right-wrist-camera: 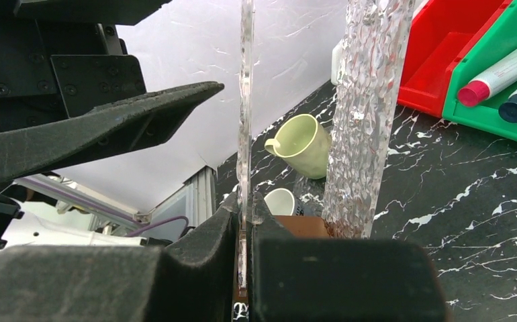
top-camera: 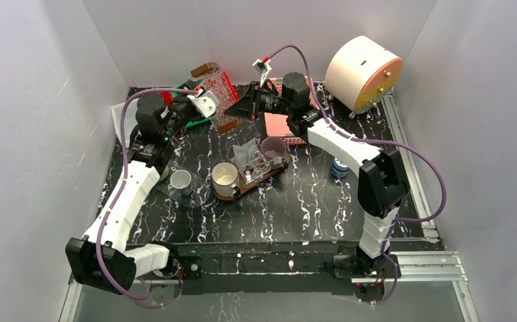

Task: Prepare toiletry sets of a toothbrush and toothpaste on the tray
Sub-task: Place the toothpaste holder at the center of the board.

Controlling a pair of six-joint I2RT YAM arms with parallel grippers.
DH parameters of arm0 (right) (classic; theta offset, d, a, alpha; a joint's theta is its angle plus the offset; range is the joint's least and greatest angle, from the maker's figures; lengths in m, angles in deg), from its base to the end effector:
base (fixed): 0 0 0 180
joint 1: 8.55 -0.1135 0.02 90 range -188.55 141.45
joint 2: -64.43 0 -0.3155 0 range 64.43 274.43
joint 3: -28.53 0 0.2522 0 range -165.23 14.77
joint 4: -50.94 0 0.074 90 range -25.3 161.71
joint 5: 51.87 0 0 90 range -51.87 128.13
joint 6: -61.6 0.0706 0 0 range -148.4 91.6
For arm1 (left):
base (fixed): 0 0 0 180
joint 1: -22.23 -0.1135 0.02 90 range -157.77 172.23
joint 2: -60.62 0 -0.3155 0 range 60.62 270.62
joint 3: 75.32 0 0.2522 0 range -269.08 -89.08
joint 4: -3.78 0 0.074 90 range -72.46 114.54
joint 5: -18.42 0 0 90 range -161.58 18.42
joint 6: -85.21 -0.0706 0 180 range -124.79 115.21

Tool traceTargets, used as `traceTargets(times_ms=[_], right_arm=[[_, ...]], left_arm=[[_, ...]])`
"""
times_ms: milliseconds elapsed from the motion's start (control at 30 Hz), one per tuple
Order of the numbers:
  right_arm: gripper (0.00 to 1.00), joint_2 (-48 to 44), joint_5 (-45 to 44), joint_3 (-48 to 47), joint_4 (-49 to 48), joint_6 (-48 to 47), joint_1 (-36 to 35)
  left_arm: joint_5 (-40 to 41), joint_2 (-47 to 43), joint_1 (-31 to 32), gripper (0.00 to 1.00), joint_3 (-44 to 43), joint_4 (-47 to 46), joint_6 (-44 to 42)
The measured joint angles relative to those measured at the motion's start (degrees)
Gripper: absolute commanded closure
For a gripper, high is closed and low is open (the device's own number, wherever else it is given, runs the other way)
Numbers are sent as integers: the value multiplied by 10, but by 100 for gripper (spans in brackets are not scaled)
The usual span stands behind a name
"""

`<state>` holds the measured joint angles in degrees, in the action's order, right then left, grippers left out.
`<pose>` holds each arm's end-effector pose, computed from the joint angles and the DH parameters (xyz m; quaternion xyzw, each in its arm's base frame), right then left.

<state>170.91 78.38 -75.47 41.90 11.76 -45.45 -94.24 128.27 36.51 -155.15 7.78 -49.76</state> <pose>0.3633 0.3298 0.4197 -0.2389 0.6319 0.6157 0.4056 0.2688 -0.0965 0.4783 0.4465 0.4848 0.0720 0.7486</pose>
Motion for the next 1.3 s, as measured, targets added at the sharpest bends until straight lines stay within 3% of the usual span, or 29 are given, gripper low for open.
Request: traceTargets(times_ms=[833,1300], right_arm=[[99,-6,-34,-5,73,-79,-15],[99,-18,-48,-9,91,-103,-22]], left_arm=[[-73,61,-9,64,-78,168,-52],[-132,67,-37,66,-79,160,-59]])
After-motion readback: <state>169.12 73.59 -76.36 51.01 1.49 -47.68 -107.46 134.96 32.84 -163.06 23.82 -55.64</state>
